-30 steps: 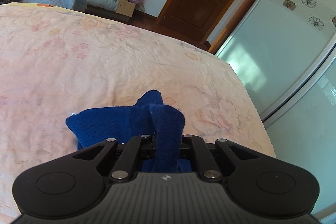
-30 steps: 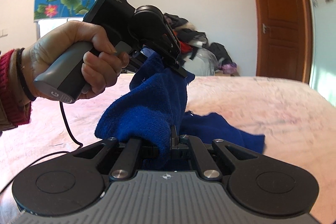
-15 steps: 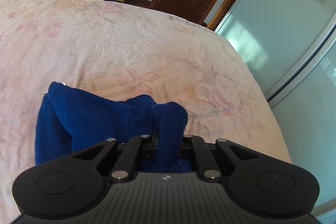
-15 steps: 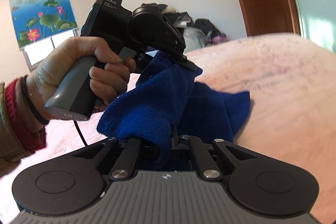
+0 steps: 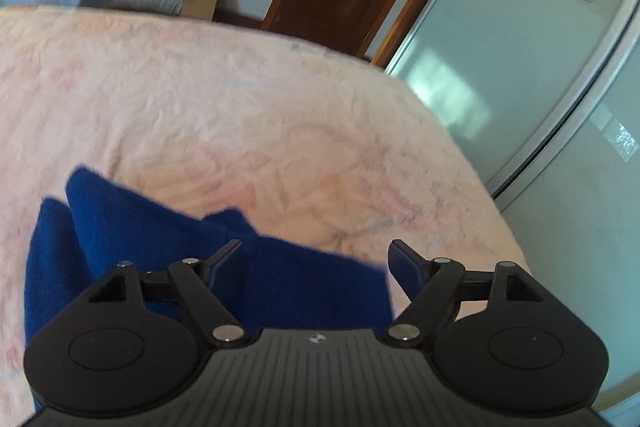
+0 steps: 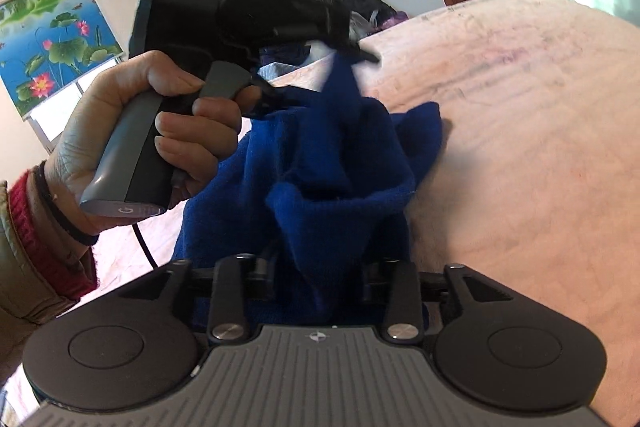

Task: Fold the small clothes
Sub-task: 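Open both grippers to release the folded blue sweater on the bed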

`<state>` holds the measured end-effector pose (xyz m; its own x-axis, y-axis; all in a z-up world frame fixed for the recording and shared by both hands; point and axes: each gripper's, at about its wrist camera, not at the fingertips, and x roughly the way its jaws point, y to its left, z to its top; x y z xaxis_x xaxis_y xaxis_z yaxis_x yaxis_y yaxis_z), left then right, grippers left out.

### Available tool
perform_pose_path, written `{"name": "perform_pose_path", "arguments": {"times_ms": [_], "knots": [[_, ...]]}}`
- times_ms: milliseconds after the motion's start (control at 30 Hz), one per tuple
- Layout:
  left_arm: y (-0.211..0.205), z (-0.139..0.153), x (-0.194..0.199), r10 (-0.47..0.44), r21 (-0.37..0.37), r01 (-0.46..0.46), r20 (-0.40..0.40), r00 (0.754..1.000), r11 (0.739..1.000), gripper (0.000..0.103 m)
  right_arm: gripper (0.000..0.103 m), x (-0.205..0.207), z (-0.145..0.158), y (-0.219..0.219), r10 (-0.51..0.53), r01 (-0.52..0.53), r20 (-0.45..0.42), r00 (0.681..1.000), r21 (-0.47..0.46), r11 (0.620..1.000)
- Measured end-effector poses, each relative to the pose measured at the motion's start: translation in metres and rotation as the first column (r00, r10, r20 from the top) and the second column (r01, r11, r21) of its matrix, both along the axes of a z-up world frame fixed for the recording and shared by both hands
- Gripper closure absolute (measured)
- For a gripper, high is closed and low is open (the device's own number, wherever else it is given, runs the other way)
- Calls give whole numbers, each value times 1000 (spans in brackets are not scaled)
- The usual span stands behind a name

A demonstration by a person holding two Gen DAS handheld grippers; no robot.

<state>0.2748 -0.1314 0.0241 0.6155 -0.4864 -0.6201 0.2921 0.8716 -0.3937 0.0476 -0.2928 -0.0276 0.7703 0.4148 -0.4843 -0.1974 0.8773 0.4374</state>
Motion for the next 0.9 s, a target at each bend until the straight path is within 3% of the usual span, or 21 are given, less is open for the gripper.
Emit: {"name": "perform_pose_path", "arguments": {"times_ms": [100, 233, 367, 400, 500, 600, 767, 900], "knots": [[5, 14, -4, 15, 21, -16, 57, 998, 1000, 24, 55, 1, -3, -5, -13, 13, -18, 1000, 38, 999], [37, 22, -17, 86, 37, -88, 69, 994, 995, 24, 55, 2, -7, -17, -33, 39, -54, 998, 121, 992], [72, 15, -55, 89, 119, -101, 107, 990, 988, 24, 53, -8, 1, -31, -59, 63, -48, 997, 74, 995], [77, 11, -65, 88, 145, -104, 118, 989, 984, 24, 49, -11, 4, -36, -82, 84, -35, 996, 57, 995], [87, -1, -94, 58, 194, -82, 127, 990, 978, 24, 50, -7, 22, -48, -142, 142, 16, 990, 25, 990], [89, -10, -112, 38, 201, -62, 122, 992, 978, 24, 50, 27, 40, -50, -76, 73, 42, 996, 59, 996], [80, -16, -118, 31, 248, -61, 124, 992, 967, 24, 48, 116, 62, -17, 55, -47, 66, 996, -115, 992], [74, -22, -120, 25, 279, -59, 123, 992, 959, 23, 47, 167, 72, 20, 221, -203, 41, 974, -269, 942]]}}
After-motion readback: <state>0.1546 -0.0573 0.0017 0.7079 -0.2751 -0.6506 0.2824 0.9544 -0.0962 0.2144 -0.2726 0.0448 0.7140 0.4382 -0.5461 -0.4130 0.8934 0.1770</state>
